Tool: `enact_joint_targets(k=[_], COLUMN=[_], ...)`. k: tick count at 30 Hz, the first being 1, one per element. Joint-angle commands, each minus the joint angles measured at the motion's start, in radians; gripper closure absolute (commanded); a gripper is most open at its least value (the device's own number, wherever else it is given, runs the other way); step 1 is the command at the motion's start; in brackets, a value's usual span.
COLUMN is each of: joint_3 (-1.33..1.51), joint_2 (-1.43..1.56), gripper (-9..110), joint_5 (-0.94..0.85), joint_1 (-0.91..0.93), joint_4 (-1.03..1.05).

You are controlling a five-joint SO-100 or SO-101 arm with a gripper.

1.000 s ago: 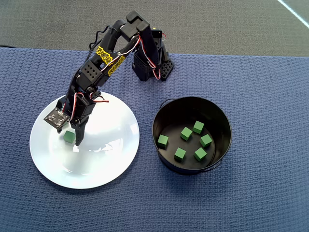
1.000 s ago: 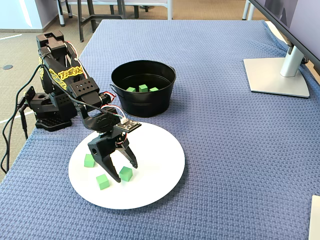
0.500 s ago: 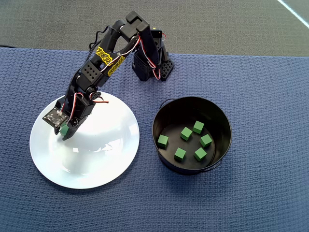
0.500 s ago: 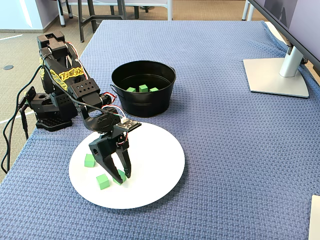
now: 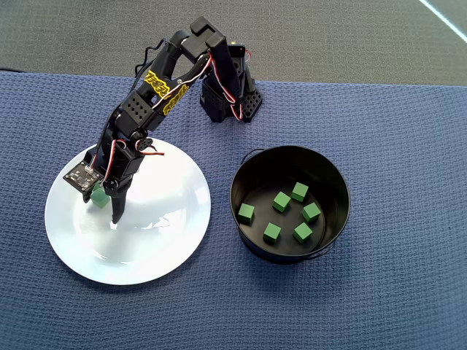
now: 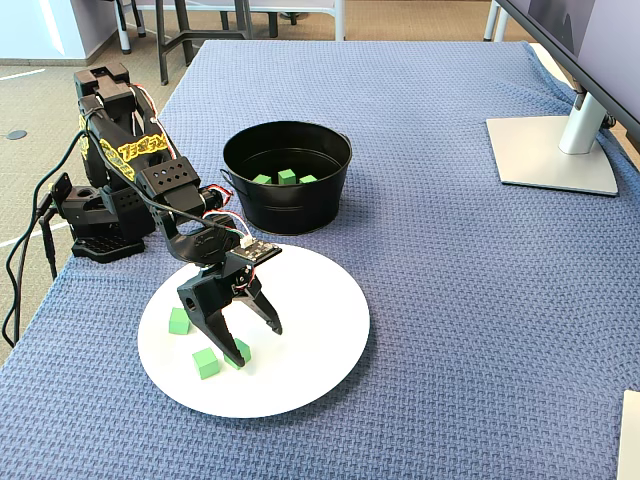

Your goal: Pick up the green cubes from the white plate and place them in the black recipient

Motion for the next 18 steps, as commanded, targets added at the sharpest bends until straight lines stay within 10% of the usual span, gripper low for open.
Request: enact_joint_targets(k=[1,18], joint_3=[-0.005,-0.153], joint_2=[0.058,0.117], gripper=[67,69], joint_5=[-0.035,0.021], joint_1=[-0.009,-0.003], joint_4=[0.005,0.288])
